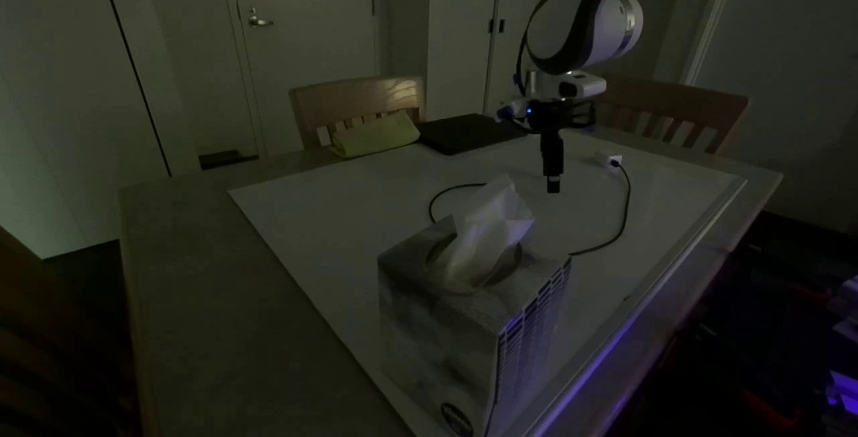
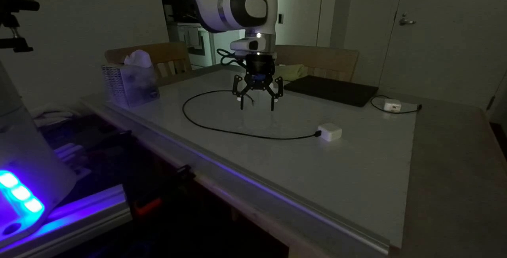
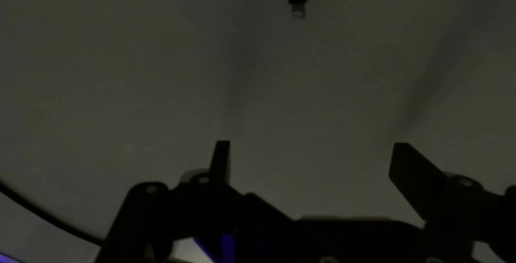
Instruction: Unwind the charger on the table
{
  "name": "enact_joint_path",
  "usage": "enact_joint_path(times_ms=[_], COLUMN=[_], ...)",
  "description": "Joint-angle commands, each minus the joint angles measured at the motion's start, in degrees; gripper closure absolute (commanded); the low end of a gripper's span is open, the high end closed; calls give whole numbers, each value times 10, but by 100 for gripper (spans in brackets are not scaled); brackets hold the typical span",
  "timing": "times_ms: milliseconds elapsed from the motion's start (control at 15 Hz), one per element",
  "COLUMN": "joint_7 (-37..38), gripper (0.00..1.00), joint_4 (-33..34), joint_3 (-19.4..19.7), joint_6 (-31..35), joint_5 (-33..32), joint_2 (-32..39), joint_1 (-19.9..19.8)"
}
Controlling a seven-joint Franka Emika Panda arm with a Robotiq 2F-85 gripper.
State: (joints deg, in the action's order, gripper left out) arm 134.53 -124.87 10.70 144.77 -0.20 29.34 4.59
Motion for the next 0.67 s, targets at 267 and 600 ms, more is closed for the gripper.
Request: enact_joint_path(times_ms=[267, 600], joint_7=[-96, -162], gripper=[0, 0], joint_4=[-4, 39], joint_3=[-22, -43], joint_6=[100, 108], joint_5=[-18, -6], joint_2=[12, 31], joint_1=[17, 17])
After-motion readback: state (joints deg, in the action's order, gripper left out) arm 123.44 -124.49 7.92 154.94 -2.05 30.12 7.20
